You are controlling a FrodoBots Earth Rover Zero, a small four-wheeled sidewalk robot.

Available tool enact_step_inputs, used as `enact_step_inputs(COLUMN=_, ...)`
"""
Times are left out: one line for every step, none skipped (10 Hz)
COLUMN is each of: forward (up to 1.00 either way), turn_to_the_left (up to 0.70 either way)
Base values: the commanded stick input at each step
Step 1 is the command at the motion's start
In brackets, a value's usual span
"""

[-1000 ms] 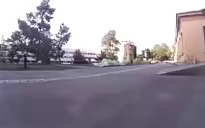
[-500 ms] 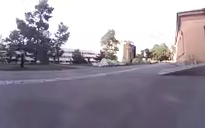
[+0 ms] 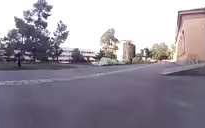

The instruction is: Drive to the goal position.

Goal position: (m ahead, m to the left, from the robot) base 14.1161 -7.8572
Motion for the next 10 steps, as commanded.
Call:
enact_step_inputs(forward=0.5, turn_to_the_left=0.0)
enact_step_inputs(forward=0.5, turn_to_the_left=0.0)
enact_step_inputs(forward=0.5, turn_to_the_left=0.0)
enact_step_inputs(forward=0.5, turn_to_the_left=0.0)
enact_step_inputs(forward=0.5, turn_to_the_left=0.0)
enact_step_inputs(forward=0.5, turn_to_the_left=0.0)
enact_step_inputs(forward=0.5, turn_to_the_left=0.0)
enact_step_inputs(forward=0.5, turn_to_the_left=0.0)
enact_step_inputs(forward=0.5, turn_to_the_left=0.0)
enact_step_inputs(forward=0.5, turn_to_the_left=0.0)
